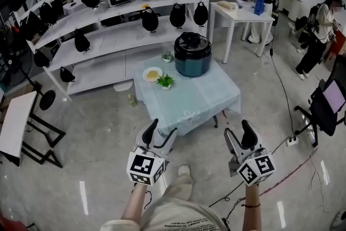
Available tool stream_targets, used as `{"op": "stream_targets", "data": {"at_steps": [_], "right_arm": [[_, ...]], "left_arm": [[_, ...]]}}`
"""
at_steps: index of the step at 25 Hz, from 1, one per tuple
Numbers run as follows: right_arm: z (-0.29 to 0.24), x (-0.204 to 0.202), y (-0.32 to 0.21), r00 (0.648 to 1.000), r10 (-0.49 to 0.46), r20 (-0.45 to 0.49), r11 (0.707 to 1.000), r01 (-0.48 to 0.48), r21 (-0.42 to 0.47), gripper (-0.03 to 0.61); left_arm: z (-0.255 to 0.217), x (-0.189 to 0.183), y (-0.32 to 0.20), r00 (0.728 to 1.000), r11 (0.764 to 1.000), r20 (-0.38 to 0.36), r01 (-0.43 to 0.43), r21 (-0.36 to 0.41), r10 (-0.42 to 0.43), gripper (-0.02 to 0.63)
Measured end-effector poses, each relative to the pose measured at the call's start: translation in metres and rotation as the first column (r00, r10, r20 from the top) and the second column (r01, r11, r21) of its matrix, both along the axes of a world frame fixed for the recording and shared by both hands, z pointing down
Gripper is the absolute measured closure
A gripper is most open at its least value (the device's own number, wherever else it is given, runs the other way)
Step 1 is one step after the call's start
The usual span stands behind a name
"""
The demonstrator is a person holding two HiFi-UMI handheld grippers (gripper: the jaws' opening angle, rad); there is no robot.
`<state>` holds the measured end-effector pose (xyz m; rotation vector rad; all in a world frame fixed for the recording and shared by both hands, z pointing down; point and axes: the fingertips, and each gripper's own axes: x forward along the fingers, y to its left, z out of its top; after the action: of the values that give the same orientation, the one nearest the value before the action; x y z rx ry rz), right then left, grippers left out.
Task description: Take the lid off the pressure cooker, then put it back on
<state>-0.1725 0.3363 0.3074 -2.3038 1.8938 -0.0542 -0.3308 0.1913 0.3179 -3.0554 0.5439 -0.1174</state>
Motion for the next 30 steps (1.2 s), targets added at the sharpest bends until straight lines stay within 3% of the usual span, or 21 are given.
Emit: {"op": "stream_targets", "data": {"at_steps": [18,30], "right_arm": [[0.011,0.124,-0.128,0.999,0.002,0.038,0.999,-0.001,-0.043,0.293],[0.013,0.153,-0.17,0.999,-0.003,0.034,0.998,0.005,-0.068,0.293]], "left_arm": [[0.017,0.135,-0.119,0.999,0.999,0.04,-0.035,-0.031,0.036,0.348],[0.016,0.174,-0.16,0.997,0.998,0.045,-0.054,-0.024,0.055,0.348]]}}
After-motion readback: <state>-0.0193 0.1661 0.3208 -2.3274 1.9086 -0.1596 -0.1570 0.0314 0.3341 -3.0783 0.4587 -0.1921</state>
